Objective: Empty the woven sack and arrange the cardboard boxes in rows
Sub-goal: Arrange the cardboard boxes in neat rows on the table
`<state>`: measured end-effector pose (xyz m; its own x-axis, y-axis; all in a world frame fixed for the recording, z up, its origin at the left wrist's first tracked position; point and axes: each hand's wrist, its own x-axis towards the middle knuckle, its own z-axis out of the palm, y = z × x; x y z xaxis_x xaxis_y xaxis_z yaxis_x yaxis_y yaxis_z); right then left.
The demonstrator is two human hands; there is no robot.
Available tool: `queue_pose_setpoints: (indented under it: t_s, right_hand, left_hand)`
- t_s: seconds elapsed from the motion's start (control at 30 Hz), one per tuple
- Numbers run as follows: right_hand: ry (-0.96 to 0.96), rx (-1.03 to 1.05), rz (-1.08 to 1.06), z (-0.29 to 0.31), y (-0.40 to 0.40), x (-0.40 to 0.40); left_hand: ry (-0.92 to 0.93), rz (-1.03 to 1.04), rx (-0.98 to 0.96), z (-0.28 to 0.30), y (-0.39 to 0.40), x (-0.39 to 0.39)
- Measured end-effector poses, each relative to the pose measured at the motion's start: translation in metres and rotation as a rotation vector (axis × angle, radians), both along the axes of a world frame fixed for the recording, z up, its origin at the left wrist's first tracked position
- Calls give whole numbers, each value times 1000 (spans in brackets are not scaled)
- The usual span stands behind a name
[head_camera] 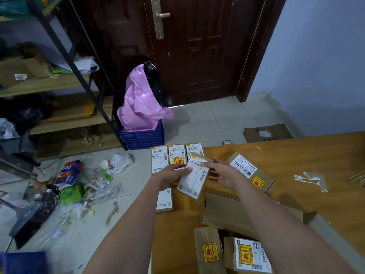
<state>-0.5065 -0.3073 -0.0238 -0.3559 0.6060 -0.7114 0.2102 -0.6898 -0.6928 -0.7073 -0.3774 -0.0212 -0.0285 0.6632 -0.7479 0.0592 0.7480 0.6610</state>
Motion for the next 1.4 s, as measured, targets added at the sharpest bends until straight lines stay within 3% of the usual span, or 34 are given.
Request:
queue_pose_setpoints:
  t_s: [0.1,0.23,0.47,0.67,0.97,1.03,1.17,1.4]
  right_hand:
    - [26,-27,-81,-5,-2,-7]
    - [-93,-42,150,-11,-11,-13]
    - [-241,-71,291,-31,-20,-36]
    - [-398,-74,459,-44,-26,-53]
    - [-533,-144,592,-72,-19,-77]
    - [-548,-162,615,-79,-19,-81]
    - [-638,-126,684,-90,-19,-83]
    - [-655,-57,613,-92,-19,-86]
  left_hand:
    - [-25,19,34,-5,-2,4]
    - [2,105,74,-12,-8,7]
    - [311,-76,100,-30,-23,-7]
    - [621,4,91,-51,-36,-32]
    - [785,54,-7,-76,-40,-52]
    - [788,66,-29,-77,-38,-53]
    - [625,125,-118,-85,-35,-59]
    - [526,106,-144,-89,-36,-63]
